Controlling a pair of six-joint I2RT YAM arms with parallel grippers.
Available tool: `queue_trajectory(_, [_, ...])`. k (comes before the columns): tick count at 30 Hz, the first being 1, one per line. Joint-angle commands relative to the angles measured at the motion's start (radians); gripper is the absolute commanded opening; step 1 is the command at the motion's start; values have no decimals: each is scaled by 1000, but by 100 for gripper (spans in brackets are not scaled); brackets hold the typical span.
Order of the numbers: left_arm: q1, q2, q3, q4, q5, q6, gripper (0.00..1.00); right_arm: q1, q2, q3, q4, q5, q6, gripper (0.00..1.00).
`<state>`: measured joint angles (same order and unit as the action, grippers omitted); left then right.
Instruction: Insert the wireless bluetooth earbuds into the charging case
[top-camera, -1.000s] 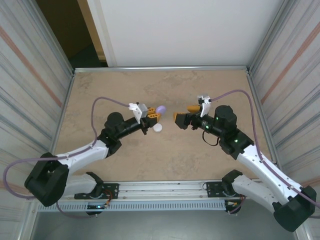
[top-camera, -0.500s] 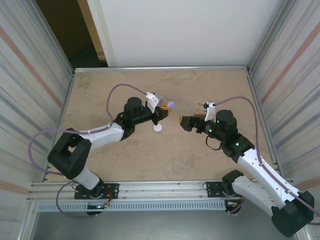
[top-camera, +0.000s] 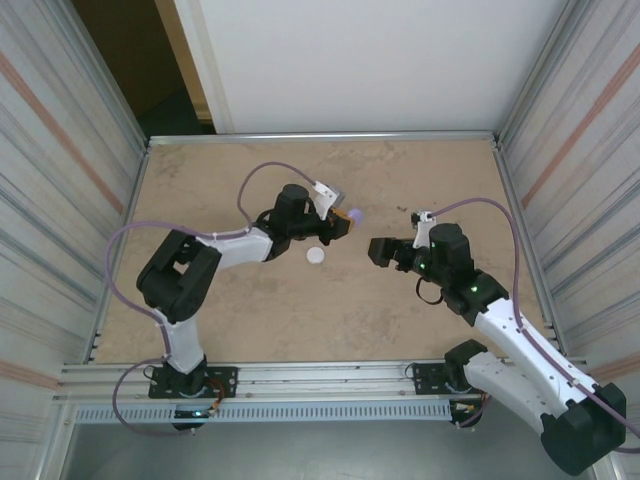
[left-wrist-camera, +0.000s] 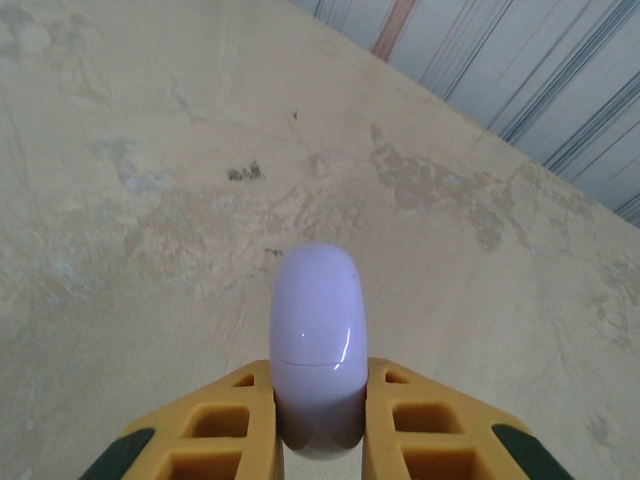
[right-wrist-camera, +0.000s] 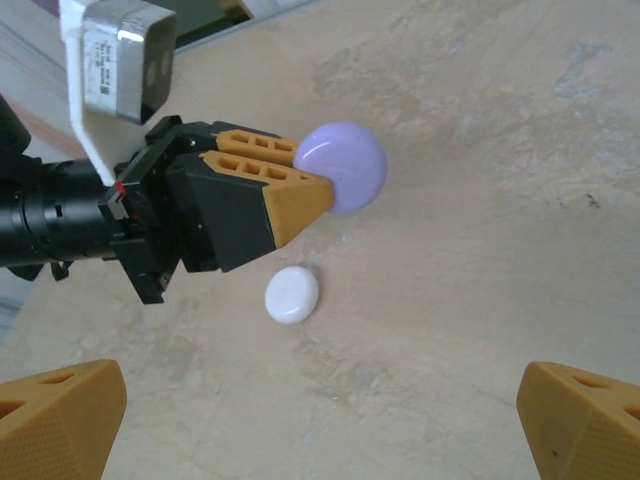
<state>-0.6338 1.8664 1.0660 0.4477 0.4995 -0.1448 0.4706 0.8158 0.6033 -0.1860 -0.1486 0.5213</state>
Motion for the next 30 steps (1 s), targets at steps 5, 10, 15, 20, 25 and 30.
queue_trajectory(5, [29, 99, 90, -68, 69, -97, 0, -24, 33, -12, -10, 24, -42, 99])
queue_trajectory(10, [29, 150, 152, -172, 48, -80, 0, -33, 55, -16, 2, 17, -48, 99])
queue_trajectory(15, [30, 194, 194, -214, 61, -85, 0, -40, 75, -16, 9, 15, -53, 99])
queue_trajectory(20, [33, 223, 232, -241, 69, -96, 0, -47, 88, -14, 13, 6, -54, 99])
queue_trajectory(25, [35, 280, 257, -252, 75, -99, 1, -54, 96, -14, 13, 6, -60, 99])
queue_trajectory(30, [35, 300, 277, -280, 67, -97, 7, -62, 112, -14, 13, 0, -65, 99])
